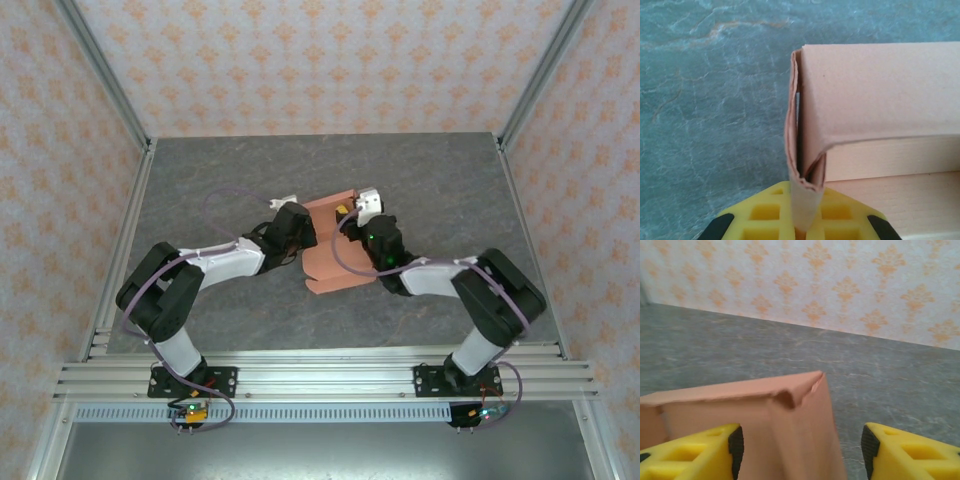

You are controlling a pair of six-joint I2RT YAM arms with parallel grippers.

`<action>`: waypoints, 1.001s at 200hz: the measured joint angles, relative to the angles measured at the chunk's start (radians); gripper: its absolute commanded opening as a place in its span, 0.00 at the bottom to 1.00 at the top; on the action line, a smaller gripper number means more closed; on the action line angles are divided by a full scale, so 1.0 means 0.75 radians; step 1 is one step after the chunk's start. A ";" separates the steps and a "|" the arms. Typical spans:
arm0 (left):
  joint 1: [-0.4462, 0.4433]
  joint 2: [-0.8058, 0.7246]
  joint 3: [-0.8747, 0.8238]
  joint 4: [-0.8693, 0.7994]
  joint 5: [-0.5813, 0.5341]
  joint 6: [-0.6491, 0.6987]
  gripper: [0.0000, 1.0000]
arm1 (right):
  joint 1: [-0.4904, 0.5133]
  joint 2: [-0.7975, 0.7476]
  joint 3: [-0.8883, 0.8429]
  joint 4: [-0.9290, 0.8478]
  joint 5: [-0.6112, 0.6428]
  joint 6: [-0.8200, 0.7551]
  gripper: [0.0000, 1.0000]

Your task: Fold the paper box

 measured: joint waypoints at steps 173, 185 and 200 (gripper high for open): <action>0.024 -0.091 -0.035 0.042 0.116 0.300 0.00 | -0.509 -0.310 0.389 -1.288 -1.205 -0.638 0.84; 0.024 -0.109 -0.045 0.070 0.148 0.355 0.00 | -0.512 -0.274 0.396 -1.322 -1.211 -0.673 0.84; 0.024 -0.118 -0.050 0.111 0.189 0.411 0.00 | -0.517 -0.195 0.436 -1.398 -1.232 -0.715 0.83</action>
